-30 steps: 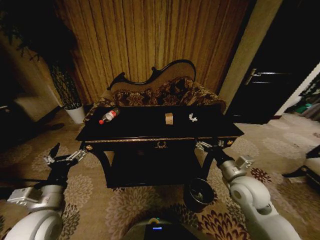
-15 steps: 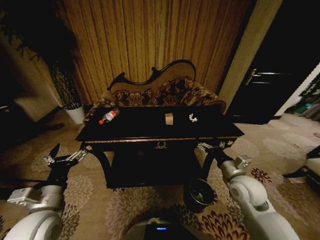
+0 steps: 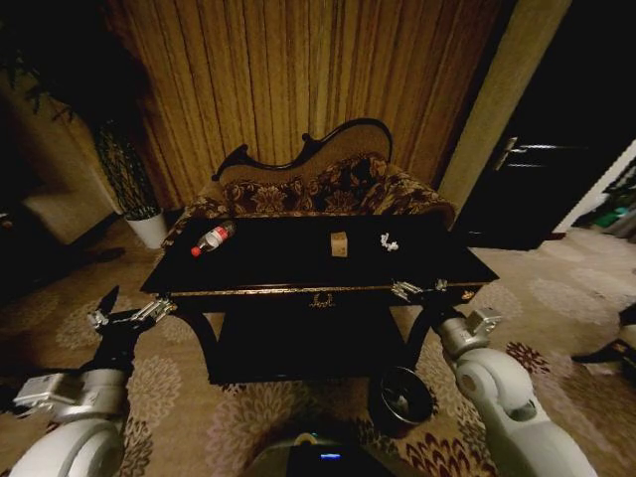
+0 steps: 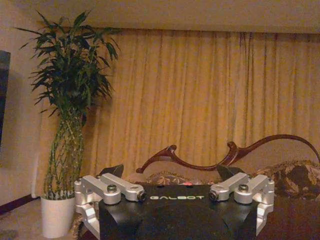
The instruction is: Move to the front of the table and place the trash on the table into the trash bin.
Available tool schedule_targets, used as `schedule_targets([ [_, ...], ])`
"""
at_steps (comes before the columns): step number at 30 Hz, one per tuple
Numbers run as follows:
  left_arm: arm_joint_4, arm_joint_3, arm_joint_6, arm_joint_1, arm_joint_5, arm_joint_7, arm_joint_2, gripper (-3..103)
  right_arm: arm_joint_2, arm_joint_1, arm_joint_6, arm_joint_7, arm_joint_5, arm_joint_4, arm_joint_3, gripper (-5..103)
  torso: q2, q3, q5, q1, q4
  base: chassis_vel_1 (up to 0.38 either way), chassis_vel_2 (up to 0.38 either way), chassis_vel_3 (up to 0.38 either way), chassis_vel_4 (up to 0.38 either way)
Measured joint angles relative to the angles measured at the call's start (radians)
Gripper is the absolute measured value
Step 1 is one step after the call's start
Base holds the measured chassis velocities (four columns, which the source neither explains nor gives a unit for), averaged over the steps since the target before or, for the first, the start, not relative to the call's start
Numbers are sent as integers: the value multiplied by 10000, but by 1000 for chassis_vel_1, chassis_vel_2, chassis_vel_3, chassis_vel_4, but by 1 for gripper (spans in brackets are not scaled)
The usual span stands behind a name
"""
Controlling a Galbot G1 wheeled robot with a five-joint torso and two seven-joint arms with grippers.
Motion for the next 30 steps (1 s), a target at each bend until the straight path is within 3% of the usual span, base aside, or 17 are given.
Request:
schedule_targets([
  [16,0,13,-16,-40,14,16,-46,100,-97,120,16,32,-41,-32,-98,100,0,0,0,0,0,-97,95,91,-96],
  [24,0,20,-29,-25,29,10,-64,100,-171,369,132,131,-1124,-647,-354,100,-1,1,-1,4,1,-65,52,54,-62],
  [30,0,114,-29,-37,210,-159,-126,100,-79,905,-239,372,-1075,-1124,-641,100,1,-1,0,-2,0,0,0,0,0],
])
